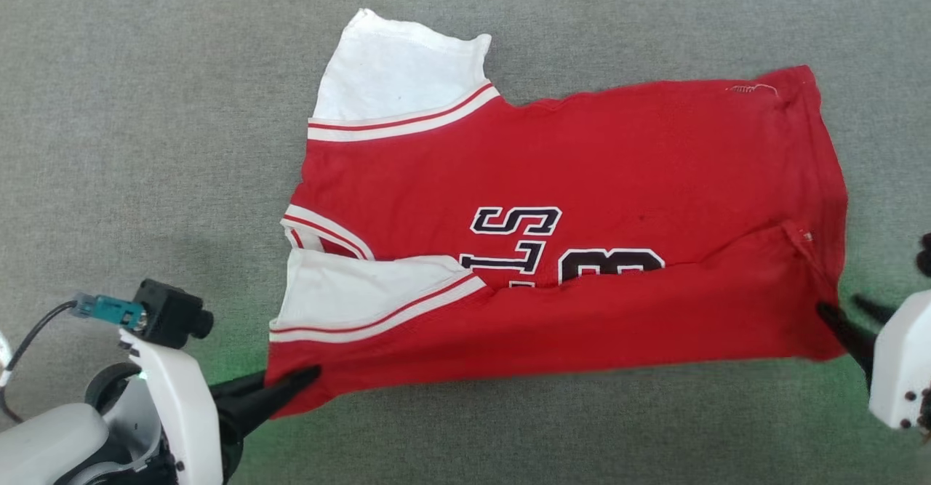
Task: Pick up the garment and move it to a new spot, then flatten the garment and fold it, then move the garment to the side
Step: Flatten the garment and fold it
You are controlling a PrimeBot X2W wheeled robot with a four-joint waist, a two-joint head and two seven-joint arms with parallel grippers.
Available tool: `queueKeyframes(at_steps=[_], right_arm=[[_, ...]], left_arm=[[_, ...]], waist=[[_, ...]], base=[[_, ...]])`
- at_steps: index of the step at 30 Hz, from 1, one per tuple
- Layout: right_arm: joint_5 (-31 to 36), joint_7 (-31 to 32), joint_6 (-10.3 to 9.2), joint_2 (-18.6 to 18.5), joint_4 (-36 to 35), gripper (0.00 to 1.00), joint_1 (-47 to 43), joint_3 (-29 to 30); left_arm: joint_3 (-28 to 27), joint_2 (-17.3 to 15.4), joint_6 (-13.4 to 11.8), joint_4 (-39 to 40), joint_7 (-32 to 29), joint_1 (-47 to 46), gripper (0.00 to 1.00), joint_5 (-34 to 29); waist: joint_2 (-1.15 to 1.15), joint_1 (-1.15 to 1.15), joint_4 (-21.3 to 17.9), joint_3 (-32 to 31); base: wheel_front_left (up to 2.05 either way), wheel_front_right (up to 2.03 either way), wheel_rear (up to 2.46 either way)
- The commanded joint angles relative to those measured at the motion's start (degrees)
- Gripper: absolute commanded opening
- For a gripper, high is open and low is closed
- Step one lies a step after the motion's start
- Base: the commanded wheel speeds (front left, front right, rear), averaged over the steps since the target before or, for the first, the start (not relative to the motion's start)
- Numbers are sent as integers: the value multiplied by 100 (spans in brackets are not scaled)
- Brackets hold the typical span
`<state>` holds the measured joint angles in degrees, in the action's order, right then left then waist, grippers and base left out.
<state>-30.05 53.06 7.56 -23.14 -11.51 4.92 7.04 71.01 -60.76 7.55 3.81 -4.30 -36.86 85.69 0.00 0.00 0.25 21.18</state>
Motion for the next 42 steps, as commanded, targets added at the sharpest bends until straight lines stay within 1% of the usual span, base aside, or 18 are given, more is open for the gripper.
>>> queueKeyframes(at_steps=[1,2,5,8,10,12,16,19,20,21,24,27,29,33,37,39,41,42], right_arm=[[50,-122,-15,51,-83,100,-2,37],[90,-230,-10,98,-112,100,36,60],[276,-741,-10,182,-278,100,186,114],[472,-1510,-9,295,-423,100,314,-22],[625,-2104,-10,329,-430,100,429,-207],[803,-2671,-10,440,-382,100,524,-359],[1094,-3716,-10,766,-200,100,757,-569],[1233,-4184,-10,1017,-59,100,878,-664],[1233,-4184,-10,1017,-59,100,878,-664],[1272,-4307,-10,1103,-21,100,916,-655],[1338,-4529,-10,1352,57,100,1068,-701],[1374,-4653,-10,1476,156,100,1171,-812],[1384,-4723,-10,1536,197,100,1221,-886],[1406,-4814,-10,1634,264,100,1194,-959],[1433,-4814,-10,1715,263,100,1124,-935],[1445,-4822,-10,1728,257,100,1107,-938],[1445,-4778,-10,1732,275,100,1107,-958],[1434,-4737,-10,1719,284,100,1127,-1001]], left_arm=[[-42,-30,-17,-32,88,64,96,-61],[-67,-54,-17,-45,146,65,100,-47],[-152,-176,-17,-93,317,17,100,-79],[-286,-279,-18,-232,474,-162,100,-195],[-450,-267,-63,-480,673,-326,100,-293],[-607,-147,-153,-817,881,-502,100,-368],[-886,160,-130,-1579,1092,-1034,100,-604],[-988,465,-89,-2120,992,-1503,100,-686],[-988,465,-89,-2120,992,-1503,100,-686],[-1012,551,-57,-2297,918,-1687,100,-713],[-1049,674,-22,-2809,527,-2223,100,-717],[-1012,795,-8,-3324,-15,-2771,100,-727],[-949,796,-4,-3594,-413,-3083,100,-723],[-766,666,-2,-3908,-1478,-3502,100,-497],[-521,433,0,-3966,-2403,-3785,100,-509],[-382,382,0,-3946,-2741,-3843,100,-517],[-326,402,-6,-3888,-2909,-3854,100,-417],[-334,446,-5,-3834,-2987,-3849,82,-312]], waist=[[0,0,-14,-21],[0,0,-30,-42],[0,0,-85,-104],[0,0,-162,-150],[0,0,-245,-159],[0,0,-355,-153],[0,0,-647,-91],[0,0,-919,15],[0,0,-919,15],[0,0,-1011,73],[0,0,-1361,327],[0,0,-1665,560],[0,0,-1851,707],[0,0,-2139,921],[0,0,-2291,1061],[0,0,-2319,1094],[0,0,-2308,1124],[0,0,-2290,1137]], base=[[0,0,0],[0,0,0],[0,0,0],[0,0,0],[0,0,0],[0,0,0],[0,0,0],[0,0,0],[0,0,0],[0,0,0],[0,0,0],[0,0,0],[0,0,0],[0,0,0],[0,0,0],[0,0,0],[0,0,0],[0,0,0]])
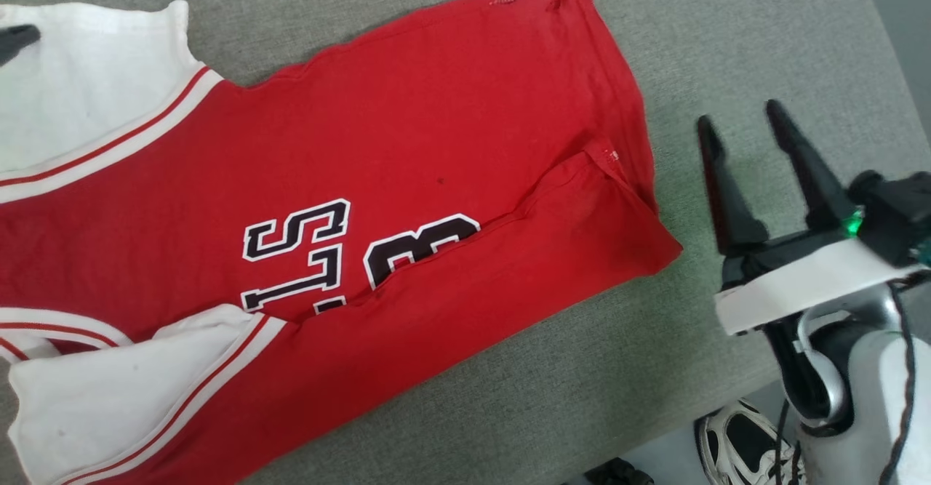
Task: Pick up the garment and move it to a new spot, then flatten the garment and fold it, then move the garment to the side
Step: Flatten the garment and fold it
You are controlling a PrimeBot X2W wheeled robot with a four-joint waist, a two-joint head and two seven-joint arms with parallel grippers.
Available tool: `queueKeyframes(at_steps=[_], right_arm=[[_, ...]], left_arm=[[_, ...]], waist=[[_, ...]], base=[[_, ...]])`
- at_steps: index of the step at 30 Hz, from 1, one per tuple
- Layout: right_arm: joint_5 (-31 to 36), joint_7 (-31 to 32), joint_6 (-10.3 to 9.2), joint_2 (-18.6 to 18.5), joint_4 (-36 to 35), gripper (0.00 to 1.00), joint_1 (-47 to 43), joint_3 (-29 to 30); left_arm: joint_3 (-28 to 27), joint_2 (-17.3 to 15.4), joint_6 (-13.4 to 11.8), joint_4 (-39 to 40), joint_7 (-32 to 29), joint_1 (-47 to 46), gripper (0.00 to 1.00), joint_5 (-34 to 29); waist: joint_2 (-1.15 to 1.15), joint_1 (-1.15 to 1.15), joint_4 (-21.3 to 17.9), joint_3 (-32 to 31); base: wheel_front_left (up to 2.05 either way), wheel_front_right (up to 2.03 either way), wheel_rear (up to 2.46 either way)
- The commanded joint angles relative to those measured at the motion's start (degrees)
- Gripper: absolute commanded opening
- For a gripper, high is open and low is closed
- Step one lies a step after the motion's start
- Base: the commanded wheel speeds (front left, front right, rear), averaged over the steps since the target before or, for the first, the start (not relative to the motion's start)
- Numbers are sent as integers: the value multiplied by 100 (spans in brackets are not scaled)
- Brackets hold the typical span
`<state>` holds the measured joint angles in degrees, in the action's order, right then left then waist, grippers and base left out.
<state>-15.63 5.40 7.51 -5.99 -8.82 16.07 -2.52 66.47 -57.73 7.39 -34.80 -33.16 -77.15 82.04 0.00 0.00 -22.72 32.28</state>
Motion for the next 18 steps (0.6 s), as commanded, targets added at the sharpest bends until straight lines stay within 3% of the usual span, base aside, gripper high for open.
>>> queueKeyframes(at_steps=[1,2,8,13,18], right_arm=[[-19,84,-4,-27,26,100,61,-84],[-49,228,-5,-111,64,100,234,-147],[-226,1310,-5,-417,560,100,1169,-415],[-452,2345,-5,-779,1388,100,2361,-689],[-511,3101,-5,-868,2229,100,3378,-758]], left_arm=[[115,188,19,112,-179,177,42,168],[105,222,20,255,-330,179,0,344],[133,199,17,537,-140,-55,0,165],[173,333,18,735,125,-289,0,18],[257,429,17,970,316,-408,0,14]], waist=[[0,0,27,40],[0,0,78,61],[0,0,300,150],[0,0,571,296],[0,0,860,443]], base=[[0,0,0],[0,0,0],[0,0,0],[0,0,0],[0,0,0]])
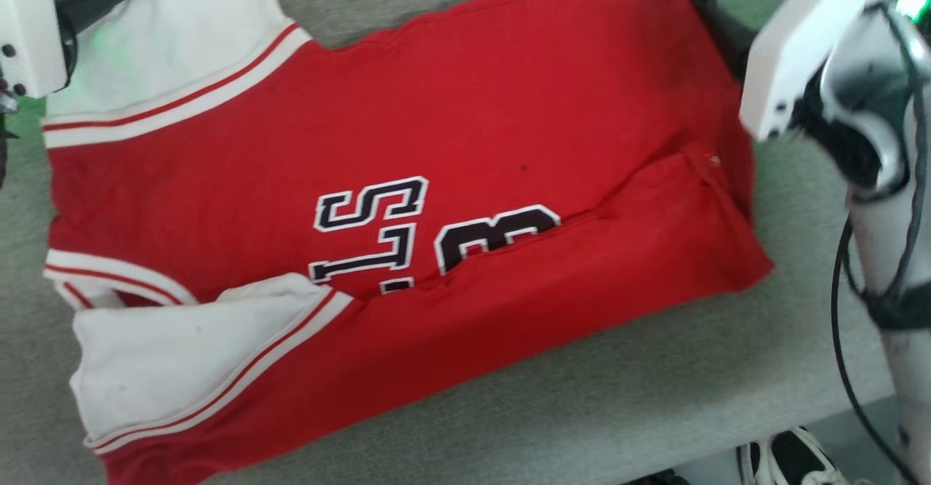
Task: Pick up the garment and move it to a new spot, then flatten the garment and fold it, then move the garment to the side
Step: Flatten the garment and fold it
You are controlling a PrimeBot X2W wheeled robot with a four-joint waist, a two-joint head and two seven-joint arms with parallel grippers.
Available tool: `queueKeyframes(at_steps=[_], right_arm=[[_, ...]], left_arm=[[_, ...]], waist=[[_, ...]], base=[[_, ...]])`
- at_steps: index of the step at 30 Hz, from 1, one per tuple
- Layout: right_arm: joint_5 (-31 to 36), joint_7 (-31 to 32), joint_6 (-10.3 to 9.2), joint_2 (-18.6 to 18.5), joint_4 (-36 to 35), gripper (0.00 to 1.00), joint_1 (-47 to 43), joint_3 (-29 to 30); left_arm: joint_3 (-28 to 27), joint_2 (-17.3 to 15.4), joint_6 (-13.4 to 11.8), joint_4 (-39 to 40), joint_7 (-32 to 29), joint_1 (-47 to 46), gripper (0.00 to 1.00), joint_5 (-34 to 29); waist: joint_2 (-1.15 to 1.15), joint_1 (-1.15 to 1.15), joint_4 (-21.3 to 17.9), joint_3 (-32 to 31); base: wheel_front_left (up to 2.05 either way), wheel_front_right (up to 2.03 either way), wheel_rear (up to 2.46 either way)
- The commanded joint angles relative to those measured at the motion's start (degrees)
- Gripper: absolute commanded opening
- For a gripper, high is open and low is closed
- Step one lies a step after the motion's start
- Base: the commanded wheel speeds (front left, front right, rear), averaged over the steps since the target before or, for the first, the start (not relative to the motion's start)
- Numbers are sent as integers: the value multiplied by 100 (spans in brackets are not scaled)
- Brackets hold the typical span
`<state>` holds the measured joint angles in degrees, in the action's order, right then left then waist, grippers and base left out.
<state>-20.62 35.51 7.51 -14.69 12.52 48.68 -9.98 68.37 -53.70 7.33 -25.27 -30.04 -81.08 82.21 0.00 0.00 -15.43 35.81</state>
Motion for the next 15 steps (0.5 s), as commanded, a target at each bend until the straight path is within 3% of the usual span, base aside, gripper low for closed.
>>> queueKeyframes(at_steps=[1,11,12,13,15], right_arm=[[-41,244,-5,16,263,100,261,-33],[-267,1253,-5,117,1323,98,887,-144],[-271,1246,-5,107,1352,34,903,-148],[-285,1192,-5,89,1355,0,901,-149],[-312,1074,-5,23,1313,0,867,-91]], left_arm=[[88,32,20,52,45,-17,0,-6],[249,106,5,328,311,-68,0,109],[253,127,5,357,379,-68,0,132],[249,147,5,388,454,-65,0,155],[228,188,6,426,624,-31,0,228]], waist=[[0,0,176,111],[0,0,443,234],[0,0,473,230],[0,0,504,215],[0,0,571,147]], base=[[0,0,0],[0,0,0],[0,0,0],[0,0,0],[0,0,0]])
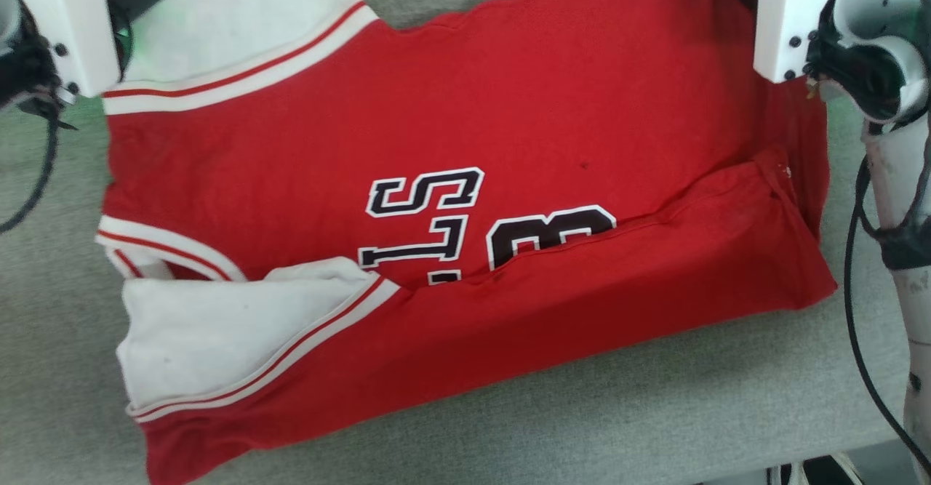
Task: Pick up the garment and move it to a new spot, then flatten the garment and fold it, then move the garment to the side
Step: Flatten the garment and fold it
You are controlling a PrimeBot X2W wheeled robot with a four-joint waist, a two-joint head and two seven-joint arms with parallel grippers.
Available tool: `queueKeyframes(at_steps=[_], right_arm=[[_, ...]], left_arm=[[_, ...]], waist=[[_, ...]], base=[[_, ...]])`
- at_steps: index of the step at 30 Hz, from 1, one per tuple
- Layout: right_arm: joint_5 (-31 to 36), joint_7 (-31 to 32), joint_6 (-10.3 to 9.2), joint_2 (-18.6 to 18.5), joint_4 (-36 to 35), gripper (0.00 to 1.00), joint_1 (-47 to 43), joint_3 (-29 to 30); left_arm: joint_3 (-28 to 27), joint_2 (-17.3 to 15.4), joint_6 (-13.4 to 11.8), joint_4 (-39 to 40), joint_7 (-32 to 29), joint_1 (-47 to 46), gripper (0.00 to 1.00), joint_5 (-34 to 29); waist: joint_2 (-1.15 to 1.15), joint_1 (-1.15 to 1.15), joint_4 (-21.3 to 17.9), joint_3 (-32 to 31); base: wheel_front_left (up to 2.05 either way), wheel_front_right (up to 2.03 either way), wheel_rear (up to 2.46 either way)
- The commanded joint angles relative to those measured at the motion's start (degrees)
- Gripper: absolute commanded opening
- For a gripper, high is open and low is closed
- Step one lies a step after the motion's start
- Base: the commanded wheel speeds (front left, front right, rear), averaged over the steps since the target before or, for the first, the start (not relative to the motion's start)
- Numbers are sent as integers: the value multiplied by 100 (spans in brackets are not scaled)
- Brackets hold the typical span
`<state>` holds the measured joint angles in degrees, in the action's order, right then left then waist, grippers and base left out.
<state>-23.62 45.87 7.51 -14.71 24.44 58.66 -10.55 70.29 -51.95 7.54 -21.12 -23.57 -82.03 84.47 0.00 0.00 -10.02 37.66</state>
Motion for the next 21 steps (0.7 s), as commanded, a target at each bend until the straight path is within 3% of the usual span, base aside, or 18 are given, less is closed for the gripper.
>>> queueKeyframes(at_steps=[1,6,12,21], right_arm=[[-36,-58,-5,-12,50,0,-169,-21],[-181,-438,-5,-184,-358,0,-466,80],[-359,-516,-5,-608,-1202,0,-1505,139],[-572,-256,-5,-946,-2761,0,-3781,855]], left_arm=[[16,25,-15,21,83,76,0,18],[-86,80,-15,320,685,335,0,257],[22,-39,-15,1166,1642,991,0,174],[216,-748,-15,2362,3448,2931,0,77]], waist=[[0,0,65,-97],[0,0,267,-496],[0,0,619,-1121],[0,0,941,-1861]], base=[[0,0,0],[0,0,0],[0,0,0],[0,0,0]])
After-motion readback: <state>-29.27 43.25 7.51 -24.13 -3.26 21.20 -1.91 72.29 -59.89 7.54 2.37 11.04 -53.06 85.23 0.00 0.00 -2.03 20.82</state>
